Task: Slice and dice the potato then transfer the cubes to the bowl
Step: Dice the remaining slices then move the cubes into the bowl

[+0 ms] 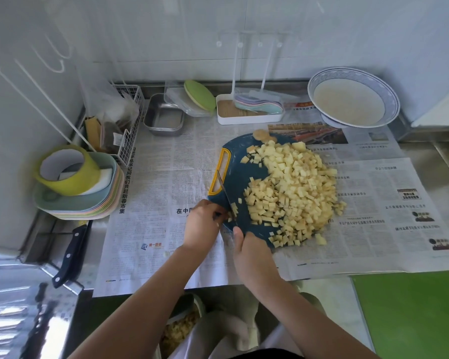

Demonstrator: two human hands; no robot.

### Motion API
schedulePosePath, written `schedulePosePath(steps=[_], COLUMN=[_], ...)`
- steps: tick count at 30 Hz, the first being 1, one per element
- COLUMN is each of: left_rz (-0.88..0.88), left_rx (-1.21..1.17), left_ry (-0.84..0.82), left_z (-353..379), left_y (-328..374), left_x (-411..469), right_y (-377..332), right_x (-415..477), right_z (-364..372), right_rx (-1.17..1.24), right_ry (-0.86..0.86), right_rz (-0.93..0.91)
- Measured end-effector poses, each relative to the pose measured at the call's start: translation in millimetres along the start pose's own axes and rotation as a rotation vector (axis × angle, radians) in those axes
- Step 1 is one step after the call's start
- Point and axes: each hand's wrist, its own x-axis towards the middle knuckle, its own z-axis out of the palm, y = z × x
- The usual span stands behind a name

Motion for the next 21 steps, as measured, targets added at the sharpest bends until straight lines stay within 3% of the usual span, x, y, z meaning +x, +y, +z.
schedulePosePath(steps=[5,12,14,18,21], left_rz=[-0.028,-0.045,0.012,0.366,0.593], left_rx=[0.032,-0.017,0.001,0.130,0.205], left_ry=[-0.008,-0.027,0.085,0.206,-0.033], left_z=[0.0,9.7,2.9,-10.5,-10.8], left_y=[5.6,38.4,51.2,71.4,91.8], left_x=[-1.6,5.9,9.7,14.4,9.3], right_y=[14.8,38.8,42.2,49.6,54.8], right_x=[11.5,15.6,15.0,18.0,22.6], right_z=[-10.5,-65.3,-85.0,-125.5,-158.3], right_rx=[0.100,0.563,0.424,-0.198,-0.534], right_ry=[0.033,-0.135,-0.110,0.021,0.046], right_rz=[0.002,0.084,0.017,-0.186,-0.367])
